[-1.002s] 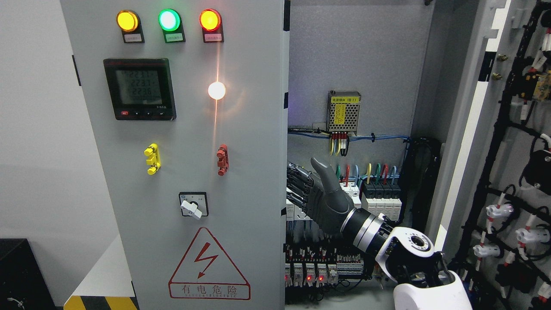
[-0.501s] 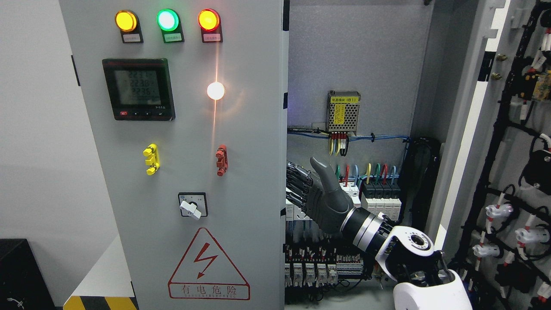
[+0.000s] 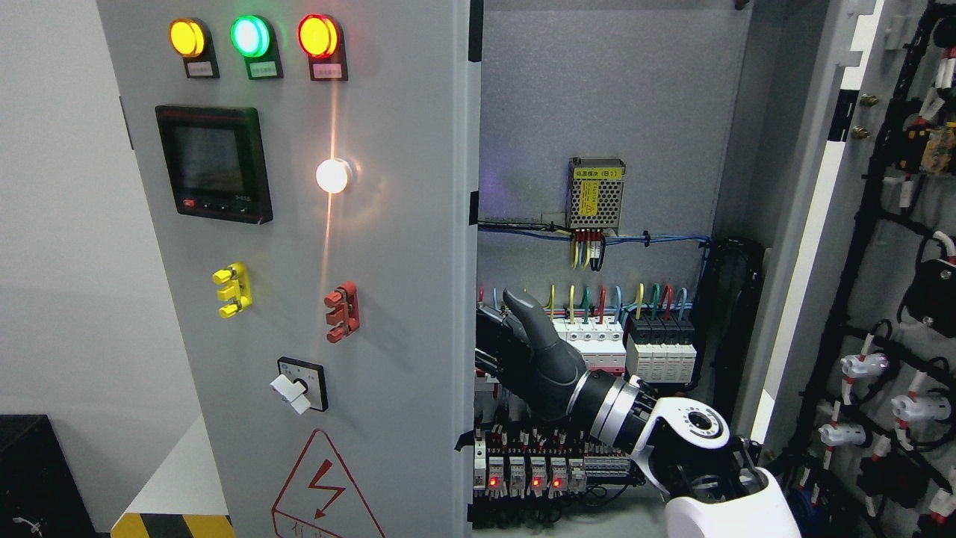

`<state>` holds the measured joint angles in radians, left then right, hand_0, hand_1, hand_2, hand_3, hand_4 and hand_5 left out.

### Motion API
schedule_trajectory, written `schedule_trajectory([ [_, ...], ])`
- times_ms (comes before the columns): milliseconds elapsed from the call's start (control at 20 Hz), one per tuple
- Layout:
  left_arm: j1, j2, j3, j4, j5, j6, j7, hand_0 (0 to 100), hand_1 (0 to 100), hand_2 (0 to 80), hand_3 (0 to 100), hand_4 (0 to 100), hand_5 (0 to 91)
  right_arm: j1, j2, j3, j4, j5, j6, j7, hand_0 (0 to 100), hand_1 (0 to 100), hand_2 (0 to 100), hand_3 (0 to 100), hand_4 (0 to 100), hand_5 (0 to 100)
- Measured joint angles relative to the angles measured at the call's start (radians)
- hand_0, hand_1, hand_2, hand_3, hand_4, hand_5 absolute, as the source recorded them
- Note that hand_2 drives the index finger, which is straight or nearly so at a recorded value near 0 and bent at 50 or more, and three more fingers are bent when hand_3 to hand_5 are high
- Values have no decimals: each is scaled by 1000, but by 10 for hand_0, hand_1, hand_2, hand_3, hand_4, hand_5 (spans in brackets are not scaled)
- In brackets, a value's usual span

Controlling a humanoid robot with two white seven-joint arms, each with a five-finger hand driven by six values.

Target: Open door with both hands

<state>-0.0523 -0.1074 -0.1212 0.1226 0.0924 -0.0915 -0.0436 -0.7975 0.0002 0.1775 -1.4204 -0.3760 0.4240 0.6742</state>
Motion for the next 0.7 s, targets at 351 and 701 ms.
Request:
schedule_trajectory([
  [351,0,0,0,0,0,2,0,0,0,0,0,0,0,5,0,-25,-4,-30,0,0,0,0,0,0,0,0],
  [701,0,0,0,0,0,0,0,0,0,0,0,0,0,23,0,-33,-25,-91,0,-2,0,0,0,0,0,0],
])
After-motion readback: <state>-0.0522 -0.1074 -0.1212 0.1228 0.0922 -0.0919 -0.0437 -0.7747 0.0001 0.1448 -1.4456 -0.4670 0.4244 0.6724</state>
